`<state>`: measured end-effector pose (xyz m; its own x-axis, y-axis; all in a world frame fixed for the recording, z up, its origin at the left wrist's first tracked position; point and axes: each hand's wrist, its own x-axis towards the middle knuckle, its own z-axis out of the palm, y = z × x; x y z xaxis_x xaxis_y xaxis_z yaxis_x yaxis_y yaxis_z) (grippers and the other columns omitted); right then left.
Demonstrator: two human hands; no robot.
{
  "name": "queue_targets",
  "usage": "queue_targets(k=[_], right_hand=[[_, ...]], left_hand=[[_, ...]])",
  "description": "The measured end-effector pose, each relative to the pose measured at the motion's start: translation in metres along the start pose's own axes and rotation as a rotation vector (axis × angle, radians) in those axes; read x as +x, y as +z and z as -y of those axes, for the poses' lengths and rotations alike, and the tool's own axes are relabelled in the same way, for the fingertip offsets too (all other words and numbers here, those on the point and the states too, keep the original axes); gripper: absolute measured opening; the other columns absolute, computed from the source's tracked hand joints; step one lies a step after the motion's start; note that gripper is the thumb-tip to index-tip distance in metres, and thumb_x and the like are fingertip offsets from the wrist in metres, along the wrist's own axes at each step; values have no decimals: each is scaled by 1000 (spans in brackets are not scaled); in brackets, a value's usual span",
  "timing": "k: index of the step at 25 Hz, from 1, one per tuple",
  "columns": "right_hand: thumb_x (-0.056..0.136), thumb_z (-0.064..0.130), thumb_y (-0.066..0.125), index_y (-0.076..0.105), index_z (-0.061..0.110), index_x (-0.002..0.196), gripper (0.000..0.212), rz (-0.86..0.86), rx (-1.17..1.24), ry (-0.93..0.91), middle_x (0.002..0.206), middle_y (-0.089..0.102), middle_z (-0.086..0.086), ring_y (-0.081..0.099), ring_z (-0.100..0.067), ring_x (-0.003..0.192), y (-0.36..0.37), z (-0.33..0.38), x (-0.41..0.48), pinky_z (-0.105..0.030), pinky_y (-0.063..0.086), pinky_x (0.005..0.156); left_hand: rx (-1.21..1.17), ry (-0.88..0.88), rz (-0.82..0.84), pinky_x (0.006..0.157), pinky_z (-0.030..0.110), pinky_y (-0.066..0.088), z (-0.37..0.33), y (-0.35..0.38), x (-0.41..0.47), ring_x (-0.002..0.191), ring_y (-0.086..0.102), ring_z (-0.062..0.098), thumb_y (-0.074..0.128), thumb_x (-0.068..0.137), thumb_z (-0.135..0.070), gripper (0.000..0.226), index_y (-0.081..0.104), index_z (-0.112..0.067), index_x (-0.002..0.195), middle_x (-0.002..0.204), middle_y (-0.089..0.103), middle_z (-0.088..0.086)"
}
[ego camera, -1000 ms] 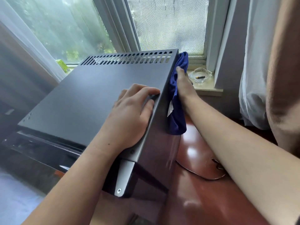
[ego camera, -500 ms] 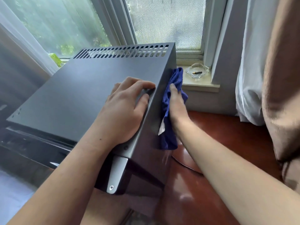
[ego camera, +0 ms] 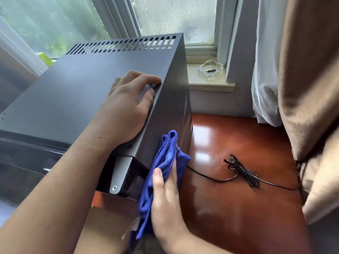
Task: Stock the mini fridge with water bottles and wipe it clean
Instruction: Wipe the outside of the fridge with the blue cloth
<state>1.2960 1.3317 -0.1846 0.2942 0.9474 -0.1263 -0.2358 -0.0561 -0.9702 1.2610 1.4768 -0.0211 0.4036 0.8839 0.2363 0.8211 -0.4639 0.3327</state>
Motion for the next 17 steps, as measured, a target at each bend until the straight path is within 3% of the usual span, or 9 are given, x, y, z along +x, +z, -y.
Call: queue_targets(k=[7,14,17], right_hand=[[89,65,37,13,38,161,81,-15,36,37,166,12,30,5,11,151,0,2,19,-36,8,129],[76,77,35,25,34,161,96,-63,-28,26,164,30,18,22,-1,152,-24,24,159,-36,15,128],[72,83,47,33,34,157,100,-55,56,66,159,42,12,36,-9,148,-33,22,230,-40,23,126]], left_hand=[[-2,9,-11,101,17,25,1,1,-3,129,43,14,47,106,-27,33,60,-37,136,132,54,-16],[-2,-4,-17,100,18,27,0,0,-2,127,44,12,48,106,-27,32,60,-38,134,130,53,-19],[-11,-10,-20,98,16,28,0,0,-1,126,44,9,48,106,-28,31,61,-38,132,127,52,-23]])
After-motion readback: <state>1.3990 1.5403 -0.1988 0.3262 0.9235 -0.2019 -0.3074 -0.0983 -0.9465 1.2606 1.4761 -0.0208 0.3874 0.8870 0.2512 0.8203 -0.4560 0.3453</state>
